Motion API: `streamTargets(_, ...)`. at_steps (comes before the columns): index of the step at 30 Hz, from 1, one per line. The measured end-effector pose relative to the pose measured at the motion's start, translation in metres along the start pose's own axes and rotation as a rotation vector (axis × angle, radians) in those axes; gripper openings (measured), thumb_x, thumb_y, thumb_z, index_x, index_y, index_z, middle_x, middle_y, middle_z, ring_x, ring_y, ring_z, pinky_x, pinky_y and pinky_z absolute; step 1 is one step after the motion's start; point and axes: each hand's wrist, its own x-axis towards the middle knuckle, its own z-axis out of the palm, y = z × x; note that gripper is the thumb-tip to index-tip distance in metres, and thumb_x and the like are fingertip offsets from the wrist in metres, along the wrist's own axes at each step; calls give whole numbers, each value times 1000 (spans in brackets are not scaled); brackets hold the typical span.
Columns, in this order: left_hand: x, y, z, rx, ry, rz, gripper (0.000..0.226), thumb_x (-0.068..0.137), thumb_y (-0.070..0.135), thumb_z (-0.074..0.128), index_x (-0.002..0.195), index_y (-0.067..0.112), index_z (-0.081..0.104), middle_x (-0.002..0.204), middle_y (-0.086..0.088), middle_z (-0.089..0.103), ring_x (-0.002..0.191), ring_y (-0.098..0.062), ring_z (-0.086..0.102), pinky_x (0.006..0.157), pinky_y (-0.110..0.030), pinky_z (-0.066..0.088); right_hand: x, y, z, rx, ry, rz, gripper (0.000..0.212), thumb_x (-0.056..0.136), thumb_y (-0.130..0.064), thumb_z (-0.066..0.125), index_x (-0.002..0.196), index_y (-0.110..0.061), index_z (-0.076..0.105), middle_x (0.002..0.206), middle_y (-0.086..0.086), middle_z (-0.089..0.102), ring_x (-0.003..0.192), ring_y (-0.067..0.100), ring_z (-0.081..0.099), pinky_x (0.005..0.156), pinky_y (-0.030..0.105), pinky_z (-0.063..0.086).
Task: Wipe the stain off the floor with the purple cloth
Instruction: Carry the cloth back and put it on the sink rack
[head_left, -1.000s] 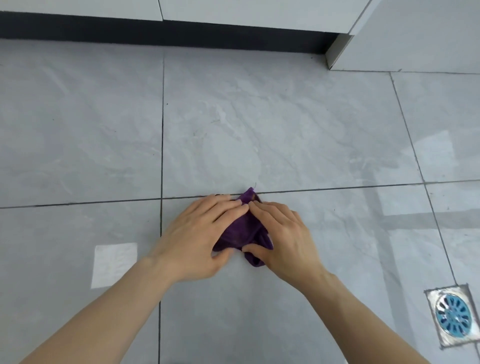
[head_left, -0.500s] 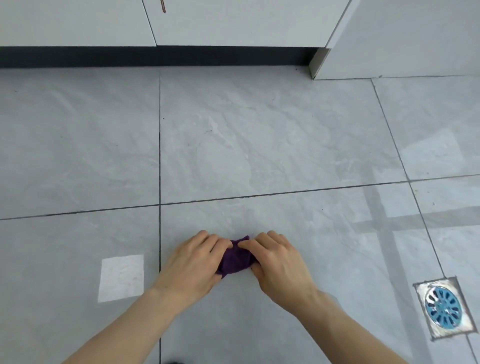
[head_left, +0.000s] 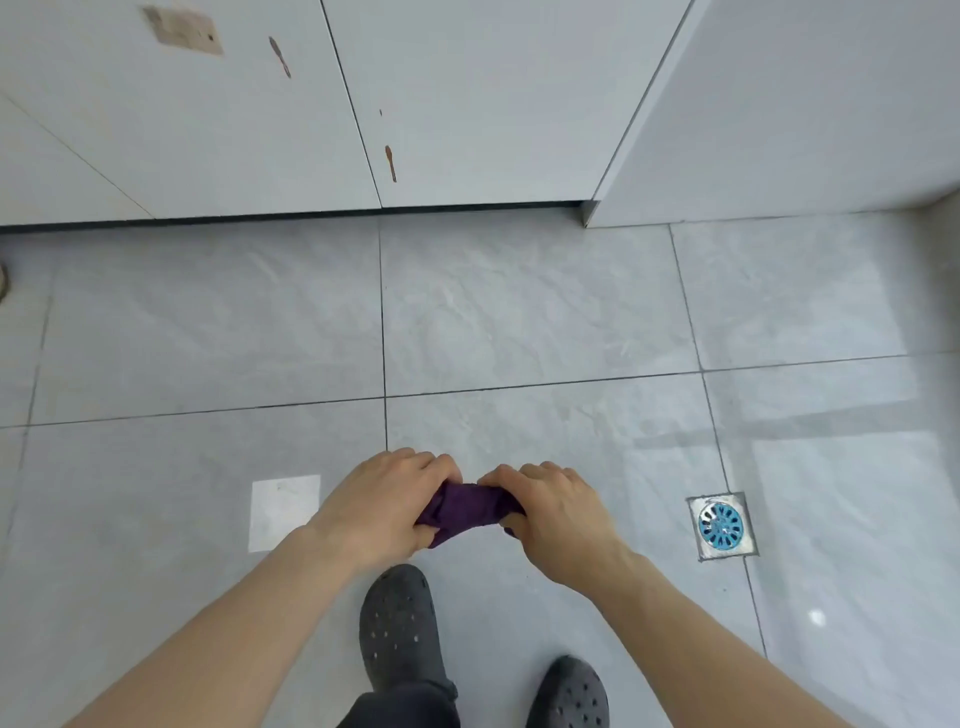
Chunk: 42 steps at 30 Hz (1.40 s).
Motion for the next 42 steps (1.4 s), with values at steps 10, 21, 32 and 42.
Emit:
streamTargets(10,-150,165,-287,-70,190,-87,46,78,24,72,110,30,39,100,4,65,89,-22,61,72,-30,44,-151,-135,-300,115,269,114,29,91,-10,65,114,-20,49,98,-2,67,91,28,55,71,33,32)
streamTargets(21,-267,315,-541,-176,473,-55,42,71,18,76,97,36,49,103,17,57,88,-8,63,78,-34,55,-273,-234,-561,39,572,24,21,96,-17,62,116,-19,58,105,-1,67,91,28,57,73,32,34)
streamTargets(32,-313,367,-669,-161,785,9,41,70,21,78,99,38,53,104,24,54,94,-6,61,77,-29,52,-296,-290,-704,-65,790,-113,16,97,-23,62,112,-19,62,114,-3,56,95,28,61,72,32,38)
streamTargets(42,-291,314,-759,-186,964,59,39,72,24,77,102,37,56,108,22,59,97,-7,62,81,-26,50,-227,-347,-778,-87,933,-138,23,94,-26,65,117,-31,65,102,-9,72,90,24,65,73,38,54)
